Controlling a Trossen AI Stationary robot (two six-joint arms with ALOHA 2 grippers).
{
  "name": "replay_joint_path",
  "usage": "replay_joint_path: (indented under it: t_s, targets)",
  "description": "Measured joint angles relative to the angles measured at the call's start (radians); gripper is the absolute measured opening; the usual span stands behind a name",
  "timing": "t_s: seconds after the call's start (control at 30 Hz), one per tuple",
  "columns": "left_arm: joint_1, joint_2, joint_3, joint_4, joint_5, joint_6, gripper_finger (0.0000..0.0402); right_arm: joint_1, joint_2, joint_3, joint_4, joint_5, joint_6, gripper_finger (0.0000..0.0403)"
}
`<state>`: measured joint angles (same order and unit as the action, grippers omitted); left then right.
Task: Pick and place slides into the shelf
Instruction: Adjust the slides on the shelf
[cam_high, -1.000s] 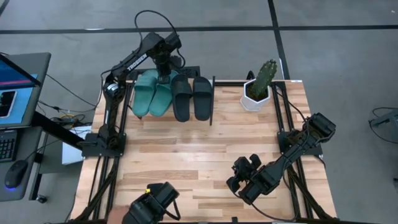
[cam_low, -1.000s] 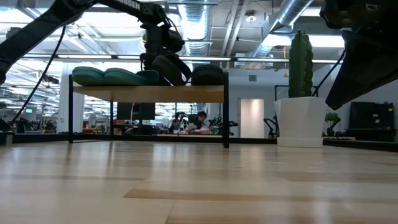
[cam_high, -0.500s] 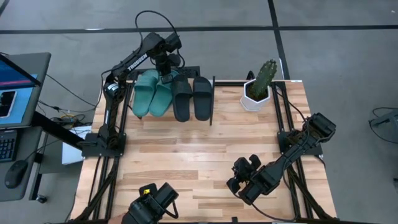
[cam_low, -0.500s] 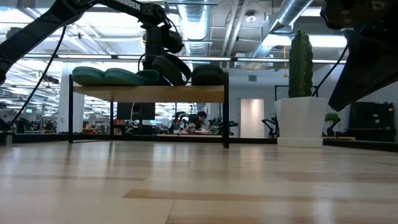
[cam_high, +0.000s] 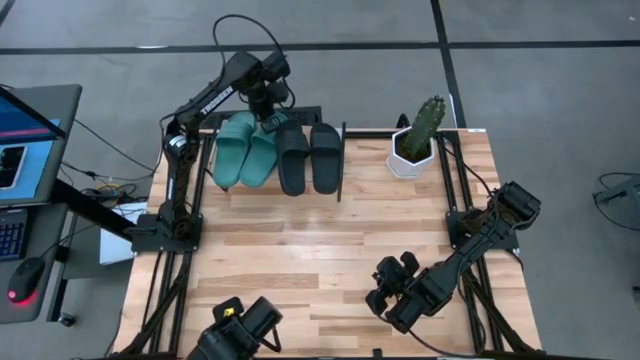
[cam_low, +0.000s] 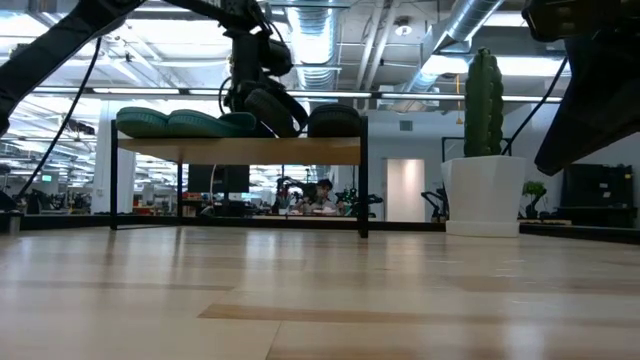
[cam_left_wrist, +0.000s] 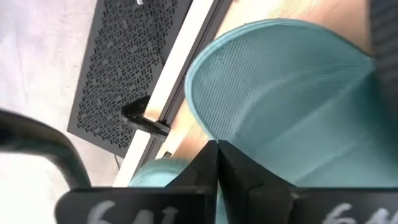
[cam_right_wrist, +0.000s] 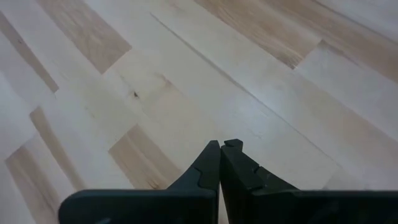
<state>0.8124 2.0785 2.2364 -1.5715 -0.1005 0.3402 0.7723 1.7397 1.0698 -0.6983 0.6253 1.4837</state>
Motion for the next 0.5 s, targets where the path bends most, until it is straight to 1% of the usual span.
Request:
replay_joint_path:
  t_s: [0.17,0.27,0.43,0.5]
  targets:
    - [0.000,-0.041,0.000,0.000,-0.009,-0.011,0.0000,0.000,0.000,0.000,0.009,0.000,0.000,0.0000]
    - [0.001,-0.055,0.000,0.000,0.037,0.006,0.0000,0.001,0.000,0.000,0.016,-0.001,0.000,0.0000]
    - [-0.023,-0.059,0.000,0.000,0.027,0.054,0.0000,0.000,0.000,0.000,0.024,-0.018,-0.001,0.0000]
    - [-0.036,-0.065,0.000,0.001,0.059,0.066,0.0000,0.001,0.000,0.000,0.027,-0.026,-0.001,0.0000]
